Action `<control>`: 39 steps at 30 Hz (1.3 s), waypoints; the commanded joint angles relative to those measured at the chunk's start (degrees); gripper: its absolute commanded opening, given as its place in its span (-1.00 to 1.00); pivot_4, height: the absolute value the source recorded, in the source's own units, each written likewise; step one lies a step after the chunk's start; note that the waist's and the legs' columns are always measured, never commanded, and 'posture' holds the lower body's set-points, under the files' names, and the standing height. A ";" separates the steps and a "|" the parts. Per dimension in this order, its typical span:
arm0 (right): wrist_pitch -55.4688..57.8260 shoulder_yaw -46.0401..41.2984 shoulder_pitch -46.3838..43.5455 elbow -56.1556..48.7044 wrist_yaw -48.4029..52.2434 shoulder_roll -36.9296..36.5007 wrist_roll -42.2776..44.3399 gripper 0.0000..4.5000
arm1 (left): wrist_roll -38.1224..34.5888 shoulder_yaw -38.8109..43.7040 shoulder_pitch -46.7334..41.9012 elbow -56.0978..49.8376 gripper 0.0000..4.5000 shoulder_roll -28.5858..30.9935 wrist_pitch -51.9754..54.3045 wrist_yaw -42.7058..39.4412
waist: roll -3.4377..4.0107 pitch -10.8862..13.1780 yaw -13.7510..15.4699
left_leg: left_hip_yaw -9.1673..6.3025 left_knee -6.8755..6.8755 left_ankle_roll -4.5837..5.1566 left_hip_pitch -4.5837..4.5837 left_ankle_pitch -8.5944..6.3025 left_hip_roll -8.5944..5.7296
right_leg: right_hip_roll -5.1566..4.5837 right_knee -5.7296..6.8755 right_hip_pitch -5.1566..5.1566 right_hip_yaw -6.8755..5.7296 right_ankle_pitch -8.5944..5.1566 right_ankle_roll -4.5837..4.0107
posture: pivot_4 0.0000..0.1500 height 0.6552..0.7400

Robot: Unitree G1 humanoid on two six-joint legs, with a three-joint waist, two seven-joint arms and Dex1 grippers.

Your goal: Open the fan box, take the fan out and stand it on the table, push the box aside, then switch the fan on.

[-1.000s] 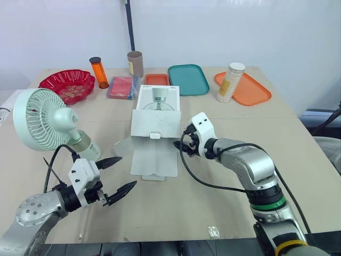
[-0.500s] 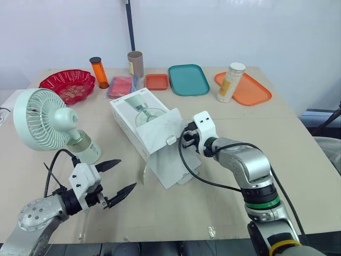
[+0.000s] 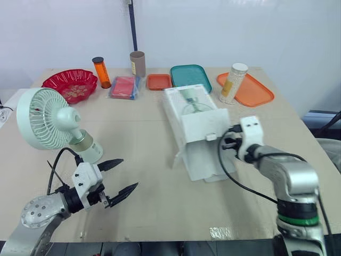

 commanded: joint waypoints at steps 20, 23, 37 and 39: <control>1.76 -24.99 17.90 -6.82 6.48 -7.32 5.04 0.00 | 0.59 -3.72 -11.52 13.18 1.00 0.85 -4.07 -9.06 | 0.07 -0.01 -0.17 | 0.07 0.00 0.04 0.04 -0.02 0.03 | 0.05 0.00 0.00 0.08 -0.16 0.27 | 1.00 1.00; -4.35 -26.02 24.11 -8.58 13.76 -11.52 6.26 0.69 | 0.70 -4.28 -11.83 13.73 1.00 0.69 -4.48 -9.42 | 0.10 -0.02 -0.11 | 0.07 0.00 0.05 0.02 -0.02 0.01 | 0.04 0.00 0.00 0.08 -0.16 0.27 | 1.00 1.00; -22.79 -36.64 23.99 -11.33 33.66 -23.92 18.21 0.95 | 0.96 -3.36 -10.89 15.40 1.00 1.58 -5.78 -10.91 | 0.05 0.02 -0.24 | 0.27 -0.03 0.12 0.07 -0.07 0.12 | 0.19 0.00 0.26 0.29 -0.27 0.43 | 1.00 1.00; -24.64 -29.32 17.06 -13.37 32.65 -21.90 22.08 0.95 | 1.29 -3.47 -11.04 15.62 1.00 1.11 -6.19 -10.27 | 0.02 0.05 -0.17 | 0.27 -0.03 0.13 0.05 -0.07 0.11 | 0.17 0.00 0.25 0.30 -0.28 0.45 | 1.00 1.00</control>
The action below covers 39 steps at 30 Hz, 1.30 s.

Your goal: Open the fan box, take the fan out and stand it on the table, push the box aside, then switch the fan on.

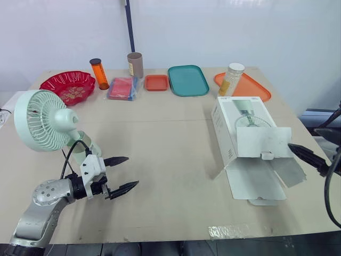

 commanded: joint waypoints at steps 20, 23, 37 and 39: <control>-12.61 53.00 -40.97 11.79 0.53 20.54 -0.40 0.95 | 3.23 7.84 24.25 -19.99 1.00 -1.69 -2.32 11.14 | -0.18 0.12 -0.01 | 0.01 0.05 0.04 0.00 -0.02 0.07 | -0.08 -0.01 -0.31 -0.09 0.31 -0.46 | 1.00 1.00; -15.20 55.45 -42.67 16.82 2.99 22.72 -2.09 0.95 | 4.34 10.39 28.37 -25.11 1.00 -5.85 -1.90 17.46 | -0.19 0.12 0.01 | 0.01 0.05 0.04 0.01 -0.02 0.08 | -0.06 0.00 -0.31 -0.10 0.31 -0.47 | 1.00 1.00; -22.53 60.67 -48.68 31.20 8.98 30.85 -8.02 0.95 | -0.96 22.24 32.85 -32.00 1.00 -17.54 -0.15 33.23 | -0.21 0.12 0.04 | -0.01 0.09 0.04 0.00 -0.02 0.07 | -0.06 0.00 -0.30 -0.14 0.32 -0.51 | 1.00 1.00; -22.86 61.01 -48.47 31.33 9.81 30.95 -8.31 0.95 | -3.69 24.43 33.32 -33.16 1.00 -18.04 0.73 34.70 | -0.20 0.12 0.00 | -0.02 0.10 0.04 0.00 -0.02 0.08 | -0.05 0.00 -0.29 -0.15 0.33 -0.51 | 1.00 1.00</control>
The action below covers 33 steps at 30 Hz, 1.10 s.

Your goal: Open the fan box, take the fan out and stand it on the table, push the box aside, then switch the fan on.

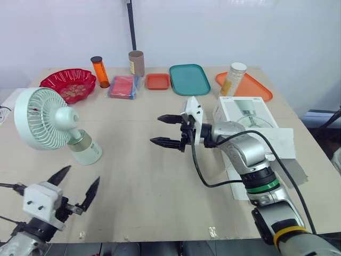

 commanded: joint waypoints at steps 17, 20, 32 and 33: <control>-2.95 -0.15 0.62 -0.53 3.33 0.93 -3.25 0.95 | -11.47 11.78 -3.91 1.90 1.00 -0.86 1.73 7.88 | 0.00 0.00 -0.05 | 0.00 -0.01 0.00 0.02 0.00 0.02 | 0.05 0.00 -0.01 0.00 0.01 -0.03 | 1.00 1.00; -2.99 -0.27 0.82 -0.62 3.25 1.01 -3.50 0.95 | -11.43 12.23 -4.94 3.22 1.00 -0.16 1.40 7.62 | 0.00 0.00 -0.05 | 0.00 -0.01 0.00 0.02 0.00 0.02 | 0.05 0.00 -0.01 0.00 0.01 -0.03 | 1.00 1.00; -2.66 -0.61 1.71 -1.78 2.27 1.01 -4.25 0.95 | -10.09 10.50 -13.21 7.08 1.00 2.85 3.37 8.68 | -0.01 -0.01 -0.05 | -0.01 -0.02 -0.02 0.02 0.01 0.03 | 0.05 0.00 -0.01 -0.01 0.02 -0.04 | 1.00 1.00; -2.61 -0.66 1.81 -1.93 2.19 1.00 -4.27 0.95 | -9.85 10.30 -13.97 7.34 1.00 2.99 3.56 8.82 | 0.00 0.00 -0.04 | -0.01 -0.02 -0.02 0.02 0.01 0.03 | 0.05 0.00 -0.01 -0.01 0.03 -0.05 | 1.00 1.00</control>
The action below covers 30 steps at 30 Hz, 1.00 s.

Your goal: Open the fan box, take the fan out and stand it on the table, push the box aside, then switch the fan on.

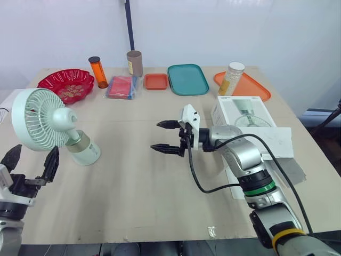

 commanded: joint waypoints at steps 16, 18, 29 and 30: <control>0.25 -1.22 1.22 -4.26 -2.17 -0.54 0.21 0.95 | -0.40 -2.21 -10.01 3.96 1.00 1.63 4.99 3.30 | -0.02 -0.01 0.02 | -0.04 0.01 -0.03 0.00 0.02 -0.01 | 0.00 0.01 0.01 -0.03 0.04 0.00 | 1.00 1.00; 0.27 -1.15 1.36 -4.39 -2.34 -0.60 0.20 0.99 | -1.19 -2.19 -10.52 4.13 0.89 1.51 5.33 3.17 | -0.02 -0.01 0.02 | -0.04 0.01 -0.03 -0.01 0.02 -0.01 | -0.01 0.01 0.01 -0.03 0.04 0.00 | 1.00 1.00; 0.22 -1.01 1.44 -4.34 -2.84 -0.64 -0.03 1.00 | -1.10 -2.23 -10.75 4.31 -0.16 1.39 5.50 3.80 | -0.02 -0.01 0.04 | -0.04 0.01 -0.04 -0.01 0.02 -0.02 | -0.02 0.01 0.01 -0.03 0.04 0.00 | 1.00 1.00; 0.21 -0.98 1.42 -4.32 -2.84 -0.60 -0.03 1.00 | -1.07 -2.20 -10.79 4.34 -0.16 1.36 5.46 3.87 | -0.02 -0.01 0.04 | -0.04 0.01 -0.04 -0.01 0.02 -0.02 | -0.02 0.01 0.01 -0.03 0.04 0.00 | 1.00 1.00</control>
